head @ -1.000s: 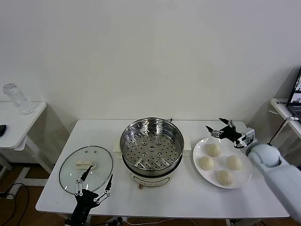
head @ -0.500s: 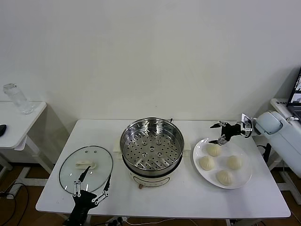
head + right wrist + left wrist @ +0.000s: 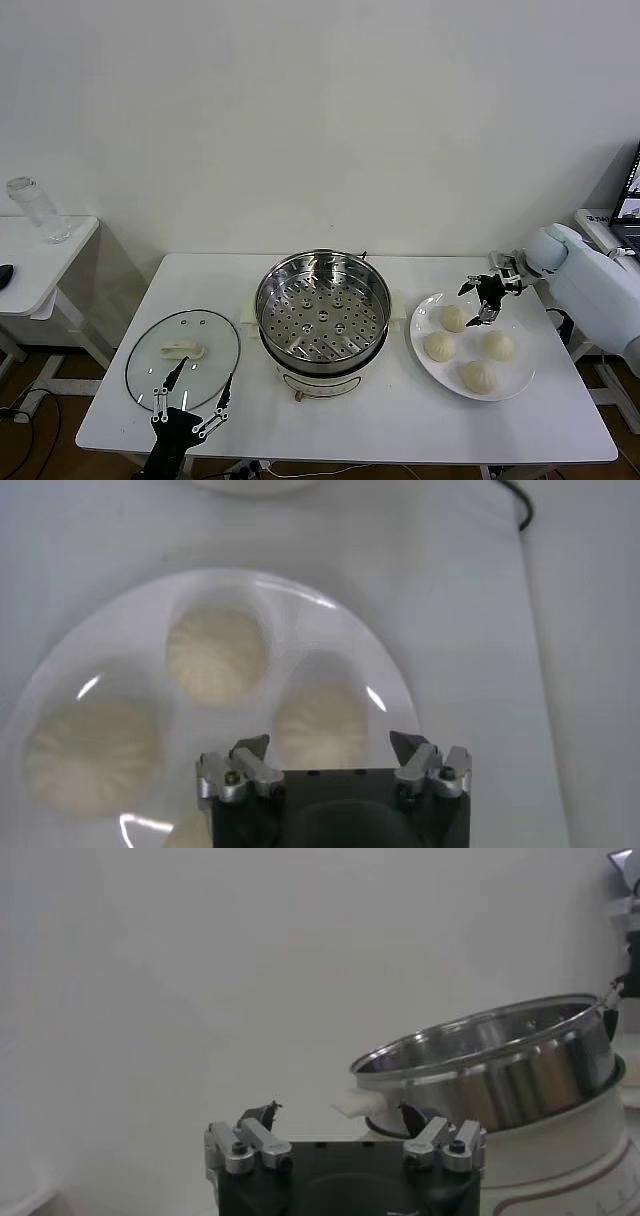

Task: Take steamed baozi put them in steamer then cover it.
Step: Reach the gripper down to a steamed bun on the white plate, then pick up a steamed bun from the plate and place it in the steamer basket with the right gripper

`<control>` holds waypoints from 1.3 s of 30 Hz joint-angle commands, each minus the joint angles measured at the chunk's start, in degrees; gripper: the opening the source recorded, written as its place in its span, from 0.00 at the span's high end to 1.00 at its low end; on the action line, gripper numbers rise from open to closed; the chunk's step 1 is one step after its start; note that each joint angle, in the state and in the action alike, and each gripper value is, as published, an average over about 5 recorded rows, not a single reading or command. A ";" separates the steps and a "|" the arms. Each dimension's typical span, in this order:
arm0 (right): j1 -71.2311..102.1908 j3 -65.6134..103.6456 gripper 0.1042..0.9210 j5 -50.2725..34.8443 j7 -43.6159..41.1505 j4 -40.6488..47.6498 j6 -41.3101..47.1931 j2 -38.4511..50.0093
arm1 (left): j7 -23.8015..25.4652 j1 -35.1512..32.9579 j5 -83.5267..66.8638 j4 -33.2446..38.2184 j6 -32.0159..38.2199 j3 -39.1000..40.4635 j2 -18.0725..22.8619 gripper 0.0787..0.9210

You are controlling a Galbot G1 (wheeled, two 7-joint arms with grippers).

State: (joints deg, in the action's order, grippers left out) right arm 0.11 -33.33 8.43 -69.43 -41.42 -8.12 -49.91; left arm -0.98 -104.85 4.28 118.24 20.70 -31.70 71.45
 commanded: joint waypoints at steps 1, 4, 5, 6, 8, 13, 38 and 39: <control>-1.77 -1.37 0.12 5.62 -1.89 4.26 -1.71 -3.57 | 0.00 -0.20 -0.15 -0.12 0.09 -0.18 0.16 0.12; -1.50 -1.12 0.12 6.50 -1.92 4.96 -2.07 -4.49 | -0.01 -0.19 -0.15 -0.39 0.21 -0.18 0.13 0.12; -1.44 -1.08 0.12 6.71 -1.74 5.22 -2.22 -4.75 | -0.02 -0.15 -0.15 -0.51 0.24 -0.13 0.14 0.12; -1.36 -0.99 0.12 6.97 -1.47 5.58 -2.44 -5.07 | -0.03 -0.10 -0.15 -0.63 0.27 -0.07 0.17 0.12; -1.17 -0.78 0.12 7.46 -0.80 6.20 -2.84 -5.64 | -0.06 0.02 -0.15 -0.80 0.30 0.05 0.24 0.12; -0.43 -0.39 0.13 7.89 0.87 6.99 -3.30 -6.85 | -0.13 0.18 -0.30 -0.72 0.27 -0.01 0.32 0.12; -21.28 -17.68 0.26 -0.51 0.33 -20.16 -14.13 0.45 | -0.11 0.78 -0.87 -0.13 0.30 0.43 0.05 0.12; -23.63 -19.11 0.26 -1.03 0.42 -21.87 -15.12 0.00 | -0.11 0.80 -0.89 -0.06 0.36 0.49 0.09 0.12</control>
State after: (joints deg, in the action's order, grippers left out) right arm -15.33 -46.26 10.57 -68.77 -54.37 -19.96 -51.86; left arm -1.12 -104.04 3.41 118.16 21.03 -31.28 71.57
